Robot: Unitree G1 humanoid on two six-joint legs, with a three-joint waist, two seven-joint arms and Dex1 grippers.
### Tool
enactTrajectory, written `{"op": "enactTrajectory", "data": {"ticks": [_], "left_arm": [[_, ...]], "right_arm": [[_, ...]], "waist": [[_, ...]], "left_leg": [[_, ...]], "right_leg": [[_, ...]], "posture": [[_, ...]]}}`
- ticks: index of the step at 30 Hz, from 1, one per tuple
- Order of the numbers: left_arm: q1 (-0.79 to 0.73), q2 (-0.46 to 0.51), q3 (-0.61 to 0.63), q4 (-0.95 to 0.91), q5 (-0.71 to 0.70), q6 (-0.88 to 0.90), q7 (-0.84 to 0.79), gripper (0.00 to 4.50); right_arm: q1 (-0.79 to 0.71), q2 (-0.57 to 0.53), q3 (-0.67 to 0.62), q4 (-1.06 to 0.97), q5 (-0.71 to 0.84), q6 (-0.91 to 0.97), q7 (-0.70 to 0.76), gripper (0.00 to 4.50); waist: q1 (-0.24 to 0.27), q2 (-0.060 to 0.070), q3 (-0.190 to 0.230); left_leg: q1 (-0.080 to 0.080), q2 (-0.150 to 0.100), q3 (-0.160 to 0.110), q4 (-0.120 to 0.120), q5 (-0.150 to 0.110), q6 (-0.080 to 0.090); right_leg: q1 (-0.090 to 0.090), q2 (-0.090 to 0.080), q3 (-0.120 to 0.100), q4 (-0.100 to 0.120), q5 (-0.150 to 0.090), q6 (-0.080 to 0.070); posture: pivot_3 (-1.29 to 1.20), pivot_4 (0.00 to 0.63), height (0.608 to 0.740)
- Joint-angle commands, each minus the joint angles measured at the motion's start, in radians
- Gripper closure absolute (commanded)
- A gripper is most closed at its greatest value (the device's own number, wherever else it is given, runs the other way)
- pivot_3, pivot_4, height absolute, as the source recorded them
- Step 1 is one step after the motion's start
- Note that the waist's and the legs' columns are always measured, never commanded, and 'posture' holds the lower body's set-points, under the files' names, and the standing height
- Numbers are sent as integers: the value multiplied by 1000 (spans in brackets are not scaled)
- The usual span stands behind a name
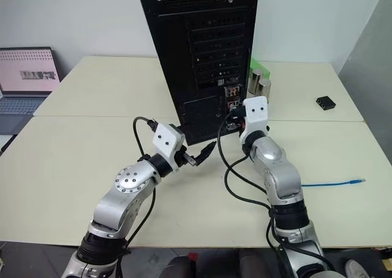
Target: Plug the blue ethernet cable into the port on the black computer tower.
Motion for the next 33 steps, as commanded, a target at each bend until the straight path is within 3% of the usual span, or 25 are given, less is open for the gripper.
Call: {"op": "enactTrajectory", "data": {"ticks": [1, 33], "left_arm": [[-6, -8, 15, -35, 10, -19, -2, 0], [-12, -18, 23, -21, 35, -32, -14, 0]], "right_arm": [[-39, 4, -7, -6, -10, -33, 18, 4482], [-65, 35, 17, 49, -88, -40, 44, 4482]], "waist": [[0, 0, 0], [-14, 0, 0]], "left_leg": [[0, 0, 0, 0, 0, 0], [1, 0, 1, 0, 0, 0]], "right_leg": [[0, 0, 0, 0, 0, 0], [0, 0, 1, 0, 0, 0]], "posture": [[0, 150, 740], [0, 150, 740]]}}
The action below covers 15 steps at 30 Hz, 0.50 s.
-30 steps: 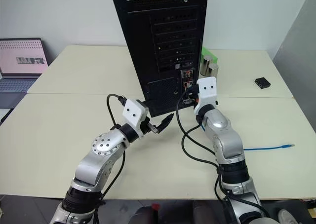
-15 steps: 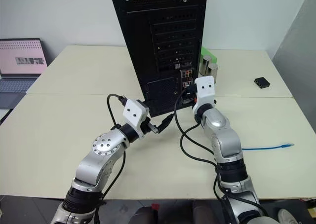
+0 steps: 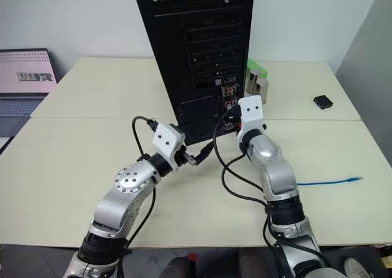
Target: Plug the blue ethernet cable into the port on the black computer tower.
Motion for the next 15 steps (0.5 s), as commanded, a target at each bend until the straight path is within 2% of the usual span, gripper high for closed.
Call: {"op": "enactTrajectory", "data": {"ticks": [1, 15], "left_arm": [[-12, -7, 18, -23, 3, -29, -5, 0], [-16, -5, 17, -10, 9, -44, -13, 0]], "right_arm": [[-41, 13, 0, -15, -6, -19, 2, 4482], [-88, 9, 14, -68, -27, 15, 20, 4482]], "waist": [[-3, 0, 0], [-14, 0, 0]], "left_leg": [[0, 0, 0, 0, 0, 0], [0, 0, 0, 0, 0, 0]], "right_leg": [[0, 0, 0, 0, 0, 0], [0, 0, 0, 0, 0, 0]], "posture": [[0, 150, 740], [0, 150, 740]]}}
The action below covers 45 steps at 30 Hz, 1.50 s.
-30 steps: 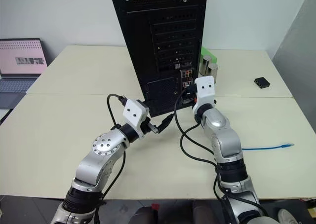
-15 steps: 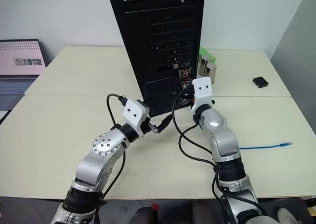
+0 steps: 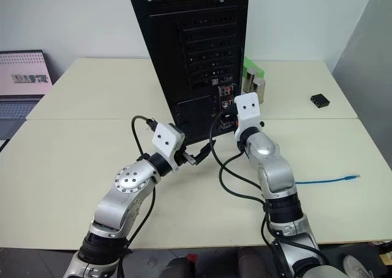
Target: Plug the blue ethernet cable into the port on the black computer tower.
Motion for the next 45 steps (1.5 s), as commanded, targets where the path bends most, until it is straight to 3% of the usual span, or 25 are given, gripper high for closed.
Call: {"op": "enactTrajectory", "data": {"ticks": [1, 11, 43, 44, 45], "left_arm": [[-16, -4, 15, -13, 4, -26, -10, 0], [-14, -7, 16, -13, 12, -25, -15, 0], [-12, -16, 18, -3, 25, -39, -16, 0], [-12, -15, 19, -1, 26, -40, -16, 0], [-12, -14, 20, 0, 26, -42, -16, 0]], "right_arm": [[-61, 3, 7, -60, -7, -13, 7, 4482], [-69, 71, -19, -68, 47, 55, 8, 4482], [-139, 112, -19, 54, 6, 21, -15, 4482], [-127, 100, -11, 46, -1, 19, -7, 4132], [-113, 89, -6, 34, -3, 21, 3, 4132]], "waist": [[-1, 0, 0], [-2, 0, 0], [-29, 0, 0], [-29, 0, 0], [-29, 0, 0]], "left_leg": [[0, 0, 0, 0, 0, 0], [-2, 0, 1, -1, 0, 0], [-1, 1, 2, -1, 0, 0], [-1, 1, 2, -1, 0, 0], [-1, 1, 2, -1, 0, 0]], "right_leg": [[0, 0, 0, 0, 0, 0], [-2, 0, 1, 0, 0, 0], [-3, 0, 2, 1, 0, 0], [-3, 0, 2, 1, 0, 0], [-3, 0, 2, 1, 0, 0]], "posture": [[0, 150, 740], [0, 150, 740], [0, 150, 740], [0, 150, 740], [0, 150, 740]]}}
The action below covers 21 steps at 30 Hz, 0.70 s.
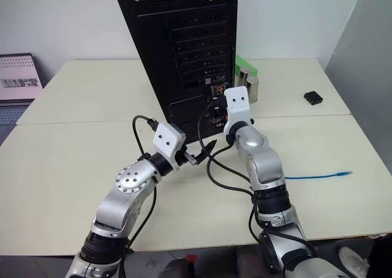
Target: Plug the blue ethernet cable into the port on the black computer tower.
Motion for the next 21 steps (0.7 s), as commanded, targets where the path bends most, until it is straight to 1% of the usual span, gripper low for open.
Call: {"op": "enactTrajectory", "data": {"ticks": [1, 6, 7, 9, 10, 12, 13, 16, 18, 19, 21], "left_arm": [[-11, 2, 19, -7, 9, -26, 0, 0], [-16, 15, 40, 5, 9, -29, -2, 0], [-15, 22, 48, 4, 3, -19, -9, 0], [-14, 33, 57, 0, -7, -3, -23, 0], [-12, 46, 66, -6, -21, 10, -41, 0], [-12, 72, 81, -16, -38, 34, -73, 0], [-16, 90, 91, -21, -53, 54, -92, 0], [-31, 130, 111, -24, -77, 86, -130, 0], [-42, 157, 124, -23, -90, 95, -156, 0], [-53, 171, 141, -24, -107, 93, -172, 0], [-72, 185, 166, -21, -134, 96, -190, 0]], "right_arm": [[-8, -28, 24, -58, -3, -42, 41, 3729], [78, -114, 52, -180, 13, 1, 119, 2594], [98, -134, 53, -215, 19, 15, 134, 2259], [123, -160, 52, -263, 28, 35, 155, 1926], [143, -186, 49, -303, 35, 47, 177, 1693], [177, -236, 33, -376, 59, 72, 220, 1378], [192, -270, 16, -413, 78, 79, 250, 1096], [219, -348, -21, -478, 127, 90, 322, 523], [235, -401, -46, -505, 162, 87, 374, 169], [250, -447, -71, -522, 190, 82, 424, 63], [269, -516, -98, -527, 204, 43, 482, 63]], "waist": [[1, 0, 0], [9, 0, 0], [11, 0, 0], [14, 0, 0], [16, 0, 0], [18, 0, 0], [21, 0, 0], [24, 0, 0], [27, 0, 0], [28, 0, 0], [31, -1, 1]], "left_leg": [[0, 0, 0, 0, 0, 0], [-2, -1, -1, -1, 0, 0], [-3, -1, -1, -1, 0, 0], [-3, -2, -1, -1, 0, 0], [-4, -2, -1, -1, 0, 0], [-4, -2, -1, 0, 0, 0], [-3, -2, -1, 0, 0, 0], [-3, -2, -2, 0, 0, 0], [-3, -2, -1, 0, 0, 0], [-3, -2, -2, 0, 0, 0], [-2, -2, -2, 0, 0, 0]], "right_leg": [[0, 0, 0, 0, 0, 0], [0, -1, -1, -2, 0, 0], [0, -1, -1, -2, 0, 0], [-1, -2, -1, -2, 0, 0], [-1, -3, -1, -2, 0, 0], [-1, -2, -2, -2, 0, 0], [-1, -2, -2, -1, 0, 0], [-1, -1, -2, -1, 0, 1], [-1, -1, -2, -1, 0, 1], [0, -1, -2, -1, 0, 1], [0, -1, -2, -2, 0, 1]], "posture": [[0, 150, 740], [0, 150, 740], [0, 150, 740], [0, 150, 740], [0, 150, 740], [0, 150, 740], [0, 150, 740], [0, 150, 740], [0, 150, 740], [0, 150, 740], [0, 150, 740]]}}
